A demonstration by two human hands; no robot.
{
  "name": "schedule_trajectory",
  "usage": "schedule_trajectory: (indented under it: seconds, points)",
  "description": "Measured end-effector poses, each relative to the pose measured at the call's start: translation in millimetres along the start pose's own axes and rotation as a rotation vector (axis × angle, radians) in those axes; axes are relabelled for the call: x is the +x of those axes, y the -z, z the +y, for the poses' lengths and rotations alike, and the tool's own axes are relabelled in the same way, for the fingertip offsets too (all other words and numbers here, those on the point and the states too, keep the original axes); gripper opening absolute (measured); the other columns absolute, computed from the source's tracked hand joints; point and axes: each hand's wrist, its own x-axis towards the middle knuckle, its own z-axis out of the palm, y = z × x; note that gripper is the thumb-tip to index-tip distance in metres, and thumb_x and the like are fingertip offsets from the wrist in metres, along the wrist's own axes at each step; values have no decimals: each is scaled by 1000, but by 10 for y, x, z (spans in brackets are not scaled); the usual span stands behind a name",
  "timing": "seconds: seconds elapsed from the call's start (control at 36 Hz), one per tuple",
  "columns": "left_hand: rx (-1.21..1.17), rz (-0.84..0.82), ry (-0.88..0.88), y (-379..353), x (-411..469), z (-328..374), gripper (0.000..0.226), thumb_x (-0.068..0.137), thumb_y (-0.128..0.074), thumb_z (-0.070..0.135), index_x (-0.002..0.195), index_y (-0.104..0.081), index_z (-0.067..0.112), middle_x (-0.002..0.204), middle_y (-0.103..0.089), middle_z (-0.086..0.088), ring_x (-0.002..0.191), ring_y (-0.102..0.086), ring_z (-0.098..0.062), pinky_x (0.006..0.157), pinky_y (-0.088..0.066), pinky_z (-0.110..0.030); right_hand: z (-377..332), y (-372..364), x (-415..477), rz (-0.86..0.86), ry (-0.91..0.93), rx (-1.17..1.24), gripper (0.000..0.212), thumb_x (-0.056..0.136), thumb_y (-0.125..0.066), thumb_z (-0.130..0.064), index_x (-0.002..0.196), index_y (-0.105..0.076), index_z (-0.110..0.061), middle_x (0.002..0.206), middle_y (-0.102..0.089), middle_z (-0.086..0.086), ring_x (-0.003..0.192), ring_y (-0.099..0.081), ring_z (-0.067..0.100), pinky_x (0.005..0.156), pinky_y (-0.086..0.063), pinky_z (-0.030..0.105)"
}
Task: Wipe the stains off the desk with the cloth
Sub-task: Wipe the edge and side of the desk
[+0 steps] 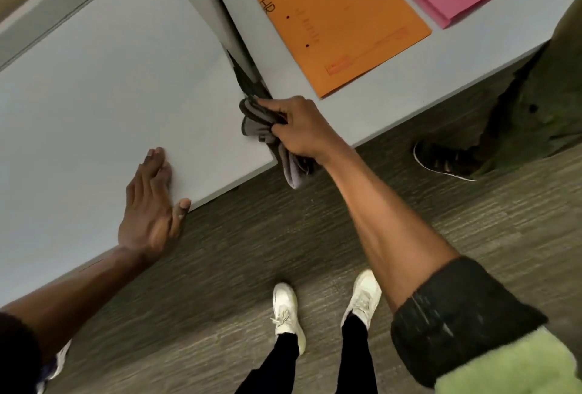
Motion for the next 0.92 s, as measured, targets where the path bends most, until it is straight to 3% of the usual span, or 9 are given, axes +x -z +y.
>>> schedule_trajectory:
  seconds: [0.17, 0.25, 0.33, 0.44, 0.56, 0.69, 0.78, 0.83, 0.92]
  points:
    - [9, 11, -15, -41, -13, -48, 96, 107, -14, 72, 163, -27, -5, 182, -9, -17, 171, -3, -31, 133, -18, -63, -116, -21, 384, 20, -12, -25, 67, 85, -57, 4, 145, -61, -26, 142, -67, 6, 127, -65, 19, 109, -55, 36]
    - [12, 2, -10, -31, -11, -58, 96, 107, -14, 72, 163, -27, -5, 182, -8, -16, 171, -3, -31, 134, -16, -62, -120, 16, 132, 12, -28, 0, 62, 88, -63, 2, 144, -61, -26, 140, -68, 2, 128, -63, 15, 112, -51, 31]
    - [18, 16, -22, -22, -12, -38, 94, 108, -15, 70, 163, -27, -6, 181, -10, -19, 171, -5, -34, 133, -18, -63, 0, 11, -258, -17, -61, 69, 60, 93, -60, 5, 144, -60, -26, 135, -70, 1, 116, -69, 7, 104, -54, 23]
    - [30, 11, -22, -8, -12, -34, 92, 109, -17, 68, 162, -27, -7, 181, -11, -20, 170, -6, -35, 133, -17, -62, 222, -77, -726, -34, -110, 95, 63, 95, -59, 5, 145, -58, -34, 137, -70, 0, 117, -71, 11, 105, -58, 38]
    - [25, -14, -14, 24, -5, -22, 93, 108, -16, 68, 163, -27, -6, 182, -9, -18, 171, -2, -32, 135, -14, -59, 321, -126, -1040, -29, -141, 46, 72, 91, -62, 3, 145, -55, -44, 143, -65, -4, 126, -66, 11, 107, -56, 43]
    - [13, -31, -17, 57, -12, -4, 90, 108, -21, 65, 162, -29, -6, 181, -10, -19, 171, -2, -31, 137, -10, -55, 247, -177, -1280, -16, -122, 42, 72, 89, -60, 8, 145, -58, -37, 143, -65, -9, 130, -61, 3, 111, -51, 28]
    - [13, -45, -21, 84, -13, -14, 89, 108, -23, 64, 161, -31, -7, 181, -11, -19, 171, -3, -32, 137, -9, -53, 143, -274, -1335, 41, -106, 59, 72, 90, -60, 9, 144, -58, -40, 138, -69, -6, 114, -68, 1, 96, -59, 23]
    - [16, -64, -14, 98, -11, -17, 91, 108, -20, 66, 162, -30, -7, 182, -10, -18, 171, -2, -31, 138, -8, -52, 36, -304, -1332, 157, -106, 82, 73, 92, -60, 8, 145, -57, -41, 136, -70, -8, 97, -69, -3, 84, -56, 14]
    - [14, -94, 12, 140, -15, -7, 96, 107, -12, 70, 167, -25, -5, 183, -4, -15, 171, 2, -28, 138, -2, -47, -184, -315, -1291, 343, -58, 27, 71, 91, -60, 7, 146, -58, -38, 130, -71, -14, 53, -51, -3, 55, -45, 10]
